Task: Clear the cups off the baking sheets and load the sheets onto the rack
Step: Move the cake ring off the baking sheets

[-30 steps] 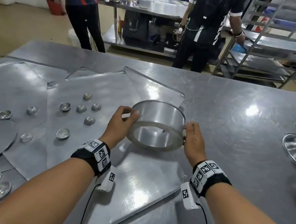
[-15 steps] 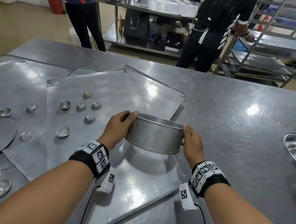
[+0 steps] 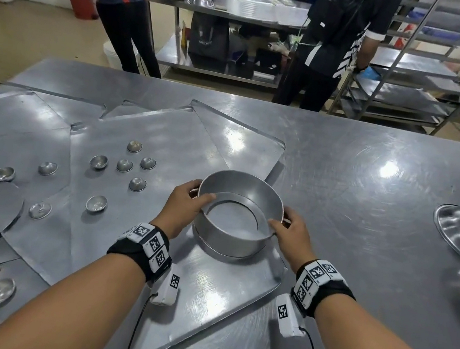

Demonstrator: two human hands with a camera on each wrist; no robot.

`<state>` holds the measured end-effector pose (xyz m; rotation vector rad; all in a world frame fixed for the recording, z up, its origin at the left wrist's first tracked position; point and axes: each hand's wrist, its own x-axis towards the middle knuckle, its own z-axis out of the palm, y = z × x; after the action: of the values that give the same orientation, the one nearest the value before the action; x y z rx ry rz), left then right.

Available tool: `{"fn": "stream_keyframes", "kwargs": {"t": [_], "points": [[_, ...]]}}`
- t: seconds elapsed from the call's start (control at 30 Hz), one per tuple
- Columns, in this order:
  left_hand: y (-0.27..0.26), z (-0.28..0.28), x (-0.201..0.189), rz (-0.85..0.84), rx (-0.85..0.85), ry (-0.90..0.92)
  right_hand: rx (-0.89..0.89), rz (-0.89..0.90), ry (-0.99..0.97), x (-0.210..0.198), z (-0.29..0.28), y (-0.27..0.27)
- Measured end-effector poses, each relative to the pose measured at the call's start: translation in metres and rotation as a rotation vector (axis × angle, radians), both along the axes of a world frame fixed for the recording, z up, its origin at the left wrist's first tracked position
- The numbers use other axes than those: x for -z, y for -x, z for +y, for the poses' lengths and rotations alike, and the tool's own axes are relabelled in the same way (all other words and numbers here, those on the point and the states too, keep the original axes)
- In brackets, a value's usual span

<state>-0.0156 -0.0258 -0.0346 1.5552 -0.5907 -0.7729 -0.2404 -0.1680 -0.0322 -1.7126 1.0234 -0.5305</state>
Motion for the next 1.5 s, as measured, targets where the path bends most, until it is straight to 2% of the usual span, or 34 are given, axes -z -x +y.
{"fn": "stream_keyframes", "kwargs": {"t": [0.17, 0.33, 0.47, 0.57, 0.67, 0.8, 0.97, 1.13, 1.3, 1.5], "points": [[0.000, 0.011, 0.018, -0.010, 0.019, -0.060, -0.006, 0.023, -0.010, 0.005, 0.006, 0.003], [-0.008, 0.017, 0.027, -0.072, 0.088, -0.141, 0.018, 0.133, 0.033, 0.001, 0.008, -0.002], [-0.017, 0.025, 0.022, -0.046, 0.049, -0.194, 0.126, 0.282, 0.230, -0.005, 0.011, -0.016], [-0.029, 0.040, 0.010, -0.095, 0.007, -0.187, 0.146, 0.241, 0.370, -0.023, 0.021, -0.044], [-0.050, 0.066, 0.000, -0.145, -0.028, -0.180, 0.062, 0.178, 0.438, -0.043, 0.043, -0.083], [-0.082, 0.114, -0.007, -0.180, -0.146, -0.178, -0.086, 0.114, 0.398, -0.051, 0.083, -0.144], [-0.121, 0.191, -0.005, -0.180, -0.304, -0.204, -0.268, 0.089, 0.360, -0.039, 0.146, -0.214], [-0.149, 0.272, 0.006, -0.161, -0.530, -0.277, -0.459, 0.080, 0.301, -0.027, 0.208, -0.271], [-0.167, 0.339, 0.026, -0.116, -0.750, -0.341, -0.635, 0.144, 0.252, -0.011, 0.259, -0.315], [-0.187, 0.396, 0.051, -0.080, -0.868, -0.447, -0.781, 0.227, 0.237, 0.010, 0.301, -0.356]]}}
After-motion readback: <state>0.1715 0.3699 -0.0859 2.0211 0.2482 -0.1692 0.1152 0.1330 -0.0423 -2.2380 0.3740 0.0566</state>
